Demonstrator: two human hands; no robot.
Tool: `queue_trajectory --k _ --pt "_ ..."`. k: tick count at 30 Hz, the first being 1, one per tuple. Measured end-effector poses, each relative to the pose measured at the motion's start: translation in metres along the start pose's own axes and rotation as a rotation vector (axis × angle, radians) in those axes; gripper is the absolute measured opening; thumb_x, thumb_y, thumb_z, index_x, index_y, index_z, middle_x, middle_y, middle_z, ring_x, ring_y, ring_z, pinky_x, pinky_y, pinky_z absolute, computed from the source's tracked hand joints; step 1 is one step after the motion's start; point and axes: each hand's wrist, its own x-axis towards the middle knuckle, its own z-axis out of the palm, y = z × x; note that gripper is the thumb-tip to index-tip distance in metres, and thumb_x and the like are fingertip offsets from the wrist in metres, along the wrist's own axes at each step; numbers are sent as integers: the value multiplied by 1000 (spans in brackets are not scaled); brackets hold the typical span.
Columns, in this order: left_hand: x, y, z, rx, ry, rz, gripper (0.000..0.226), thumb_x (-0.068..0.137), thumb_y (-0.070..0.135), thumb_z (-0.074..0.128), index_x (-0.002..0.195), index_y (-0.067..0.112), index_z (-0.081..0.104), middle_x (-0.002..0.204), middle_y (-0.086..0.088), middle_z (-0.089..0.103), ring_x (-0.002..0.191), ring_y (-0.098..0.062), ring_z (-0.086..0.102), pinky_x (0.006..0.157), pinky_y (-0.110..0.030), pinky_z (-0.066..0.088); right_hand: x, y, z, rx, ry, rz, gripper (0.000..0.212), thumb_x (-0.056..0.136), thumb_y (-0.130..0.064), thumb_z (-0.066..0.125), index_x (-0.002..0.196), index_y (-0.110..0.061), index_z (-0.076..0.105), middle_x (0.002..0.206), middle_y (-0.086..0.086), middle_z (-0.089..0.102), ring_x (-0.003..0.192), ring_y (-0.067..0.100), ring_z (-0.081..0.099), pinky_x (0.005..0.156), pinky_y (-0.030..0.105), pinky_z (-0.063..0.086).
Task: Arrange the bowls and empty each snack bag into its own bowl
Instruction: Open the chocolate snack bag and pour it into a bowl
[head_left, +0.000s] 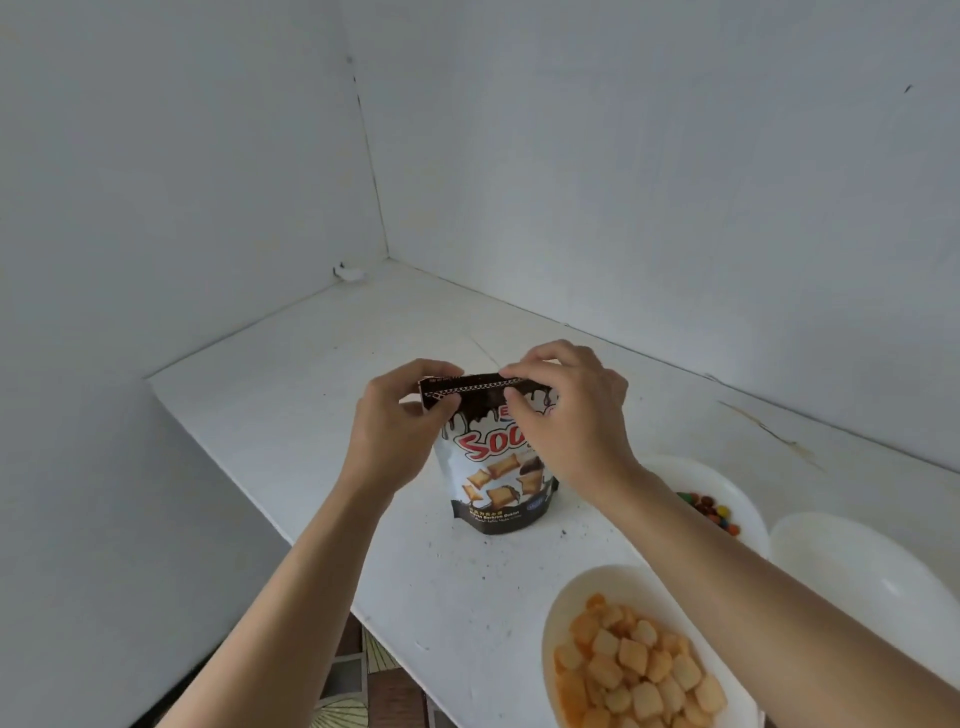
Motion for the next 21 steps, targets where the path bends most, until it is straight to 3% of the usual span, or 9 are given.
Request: queue_trajectory --k 5,9,14,21 --pt "6 -2 3 -14 13 5 20 92 5 70 101 22 76 96 11 76 81 -13 75 66 -19 59 6 -9 6 -146 -46 -111 17 88 -28 72 103 -34 78 104 -13 64 110 15 57 113 57 24" --pt "6 -5 2 -2 -8 73 22 88 2 73 98 20 79 91 10 78 85 -8 74 70 -16 56 11 -16 11 -84 -160 -212 19 89 -23 71 103 -33 77 101 -12 61 99 11 61 107 53 34" --pt "10 -11 0 0 3 69 22 85 6 78 101 20 81 91 10 79 84 -10 75 69 -13 54 12 -15 18 -6 -134 -259 26 85 -13 72 106 -28 75 100 -11 63 86 8 63 96 46 43" --pt "13 -16 -2 12 -5 68 25 85 8 79 104 23 82 95 10 80 85 -11 76 76 -23 60 11 -12 18 -11 -105 -278 32 83 -5 73 108 -25 76 99 -9 65 84 9 62 91 42 46"
